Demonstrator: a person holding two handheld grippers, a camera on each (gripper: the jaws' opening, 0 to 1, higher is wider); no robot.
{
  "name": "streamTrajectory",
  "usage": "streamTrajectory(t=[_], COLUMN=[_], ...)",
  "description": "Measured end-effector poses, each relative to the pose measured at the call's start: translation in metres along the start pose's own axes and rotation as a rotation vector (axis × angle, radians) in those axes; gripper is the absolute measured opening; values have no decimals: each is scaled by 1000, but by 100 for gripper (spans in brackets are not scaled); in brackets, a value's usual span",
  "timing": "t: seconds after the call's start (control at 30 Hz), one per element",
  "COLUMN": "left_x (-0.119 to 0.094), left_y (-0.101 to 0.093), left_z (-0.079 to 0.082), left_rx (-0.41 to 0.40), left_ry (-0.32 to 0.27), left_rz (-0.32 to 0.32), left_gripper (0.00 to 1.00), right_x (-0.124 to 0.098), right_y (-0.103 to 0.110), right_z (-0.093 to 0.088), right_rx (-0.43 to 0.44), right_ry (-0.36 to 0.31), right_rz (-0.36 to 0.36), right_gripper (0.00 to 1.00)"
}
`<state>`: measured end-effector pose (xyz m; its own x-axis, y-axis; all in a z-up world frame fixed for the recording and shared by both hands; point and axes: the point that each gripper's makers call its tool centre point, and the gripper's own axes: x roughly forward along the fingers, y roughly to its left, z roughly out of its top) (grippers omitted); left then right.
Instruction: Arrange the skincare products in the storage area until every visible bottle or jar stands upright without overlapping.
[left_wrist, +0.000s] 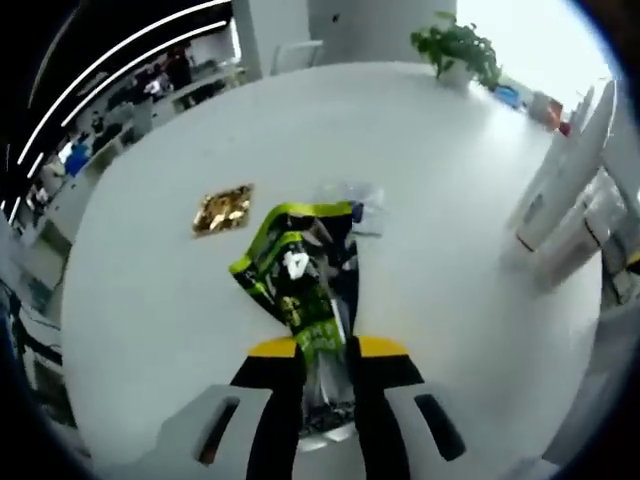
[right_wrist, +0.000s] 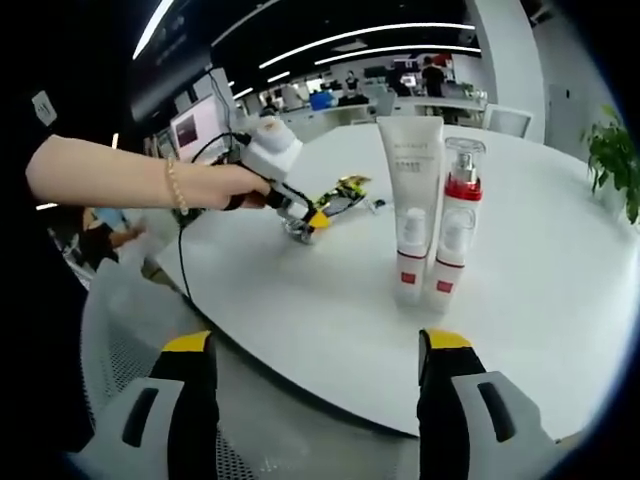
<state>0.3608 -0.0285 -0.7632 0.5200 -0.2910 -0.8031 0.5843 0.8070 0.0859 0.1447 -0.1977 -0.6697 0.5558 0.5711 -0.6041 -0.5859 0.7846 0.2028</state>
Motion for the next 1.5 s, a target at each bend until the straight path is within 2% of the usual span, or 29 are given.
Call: streamTrajectory(t=[0.1,0.17,0.23,0.37,0.47,0.8,1.0,1.17,1.23,1.37,1.5], left_x=[-13,-15,-34,-51,-65,-105,-128,-149,-158,-176,-190], left_y=[1,3,2,2,-1,-3,-15,-23,-27,-39,-48], left_z=[-4,0,5,12,15,10,6,6,8,9,9], left_rx=[43,91,145,234,317,403,509,586,629,765,838], left_ry=[-18,-44,-72,-106,-142,-192,-218,-240,-252,-266,-277], left_rz=[-9,-21,-28,-40,-60,-74,-112,-134,-148,-186,-224], left_gripper=[14,14,14,14,14,15,15,15,15,15,15], right_x=[0,0,1,2,1,5,11,15,16,16,17], right_y=[1,2,4,11,16,29,41,42,43,48,53], right_z=[0,-1,-1,1,3,14,31,48,57,75,87], right_rx=[-5,-7,-13,-26,-31,-47,-76,-88,-83,-89,-102], right_ry=[5,10,13,17,12,-20,-47,-77,-101,-130,-147], right_rz=[3,5,12,44,74,102,134,145,158,189,217], right_gripper=[82,83,83,80,75,72,71,71,69,66,62])
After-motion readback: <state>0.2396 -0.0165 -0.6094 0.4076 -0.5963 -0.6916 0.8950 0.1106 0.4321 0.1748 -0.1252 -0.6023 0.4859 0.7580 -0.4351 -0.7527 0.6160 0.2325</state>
